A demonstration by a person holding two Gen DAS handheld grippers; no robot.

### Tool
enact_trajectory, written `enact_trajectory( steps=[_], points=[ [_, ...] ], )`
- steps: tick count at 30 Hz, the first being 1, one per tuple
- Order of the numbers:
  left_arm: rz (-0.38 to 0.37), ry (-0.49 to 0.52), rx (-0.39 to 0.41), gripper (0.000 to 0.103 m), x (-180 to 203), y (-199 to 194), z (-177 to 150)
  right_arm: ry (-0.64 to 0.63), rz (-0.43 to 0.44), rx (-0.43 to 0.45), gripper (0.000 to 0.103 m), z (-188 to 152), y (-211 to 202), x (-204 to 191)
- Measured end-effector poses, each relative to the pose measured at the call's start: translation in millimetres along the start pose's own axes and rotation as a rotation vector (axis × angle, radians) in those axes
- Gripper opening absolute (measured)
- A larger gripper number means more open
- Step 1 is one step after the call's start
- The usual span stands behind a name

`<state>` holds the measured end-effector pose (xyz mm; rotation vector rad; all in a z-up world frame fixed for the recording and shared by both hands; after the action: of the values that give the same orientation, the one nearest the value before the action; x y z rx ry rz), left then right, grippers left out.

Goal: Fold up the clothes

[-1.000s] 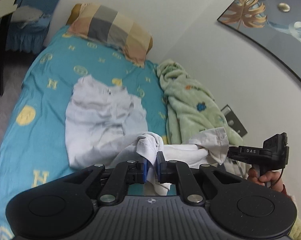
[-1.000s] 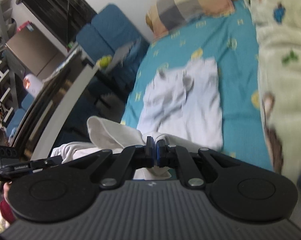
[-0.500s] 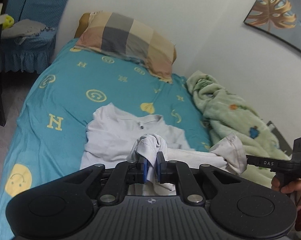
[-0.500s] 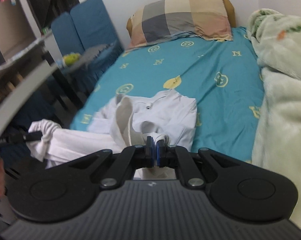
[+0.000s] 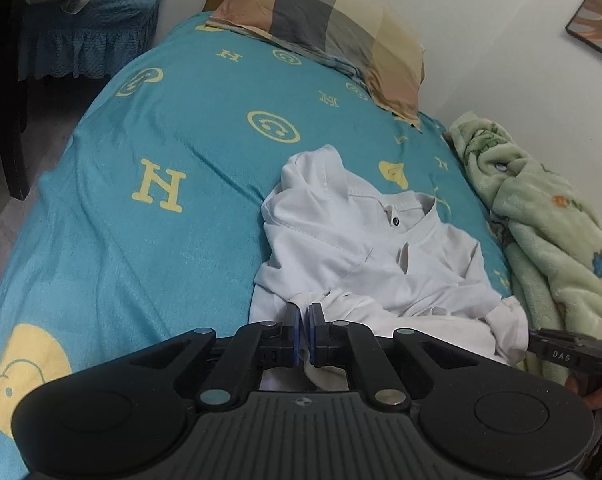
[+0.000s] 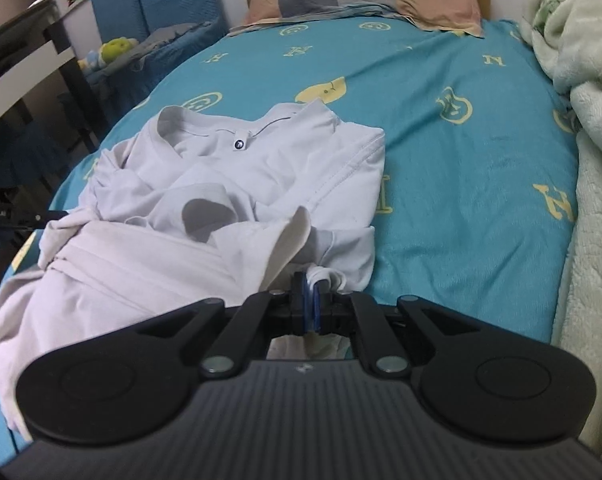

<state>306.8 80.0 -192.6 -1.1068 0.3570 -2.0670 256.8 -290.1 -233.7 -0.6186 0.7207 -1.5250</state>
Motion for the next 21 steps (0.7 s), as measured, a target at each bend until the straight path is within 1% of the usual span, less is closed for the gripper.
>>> enact_trajectory(
  steps=[2, 4, 5, 6, 7, 8, 9, 10, 11, 13, 14, 15, 17, 18, 20, 21],
  points=[
    [-0.004, 0.011, 0.007, 0.006, 9, -10, 0, 0.041, 0.015, -0.004, 0.008, 2, -4, 3],
    [-0.011, 0.017, 0.011, 0.013, 20, -21, -1, 0.083, 0.031, -0.01, 0.009, 4, -11, 6],
    [-0.018, 0.015, 0.01, 0.021, 27, -27, -4, 0.108, 0.04, -0.018, 0.01, 5, -16, 8],
    [-0.018, 0.015, 0.013, 0.028, 36, -35, -8, 0.133, 0.046, -0.02, 0.014, 4, -23, 9],
    [-0.018, 0.015, 0.016, 0.032, 45, -43, -12, 0.157, 0.051, -0.019, 0.027, 4, -30, 11],
    [-0.019, 0.013, 0.016, 0.037, 52, -50, -16, 0.182, 0.055, -0.019, 0.034, 3, -36, 13],
    [-0.021, 0.011, 0.016, 0.044, 60, -56, -20, 0.207, 0.06, -0.019, 0.049, 2, -43, 15],
    [-0.025, 0.001, 0.016, 0.047, 68, -62, -25, 0.226, 0.068, -0.01, 0.06, 2, -51, 16],
    [-0.031, -0.004, 0.015, 0.051, 77, -68, -32, 0.242, 0.076, -0.002, 0.064, 1, -60, 17],
    [-0.043, -0.014, 0.014, 0.057, 95, -79, -46, 0.28, 0.09, 0.007, 0.063, -4, -76, 19],
    [-0.037, -0.019, 0.006, 0.06, 102, -83, -55, 0.305, 0.098, 0.009, 0.063, -7, -83, 21],
    [-0.032, -0.024, -0.001, 0.066, 110, -87, -64, 0.339, 0.107, 0.003, 0.064, -12, -90, 24],
    [-0.037, -0.064, -0.01, 0.072, 120, -92, -82, 0.398, 0.137, -0.01, 0.064, -23, -104, 24],
    [-0.035, -0.084, -0.012, 0.073, 123, -95, -92, 0.422, 0.149, -0.014, 0.064, -29, -111, 23],
    [-0.025, -0.156, -0.014, 0.076, 122, -100, -108, 0.458, 0.161, -0.034, 0.064, -42, -122, 18],
    [-0.022, -0.196, -0.014, 0.077, 121, -103, -115, 0.472, 0.166, -0.058, 0.064, -51, -125, 13]
  ],
)
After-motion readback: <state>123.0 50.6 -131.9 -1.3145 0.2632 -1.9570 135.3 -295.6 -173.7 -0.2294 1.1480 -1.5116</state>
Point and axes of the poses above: each gripper's, at about its wrist camera, not at the fingertips, and y roughly the way its jaws point, x to its right, z to its top, the point moved 8 cm from there along y, roughly the way its jaws point, and after that the axes turned 14 degrees about -z, right-handed, at the moved point
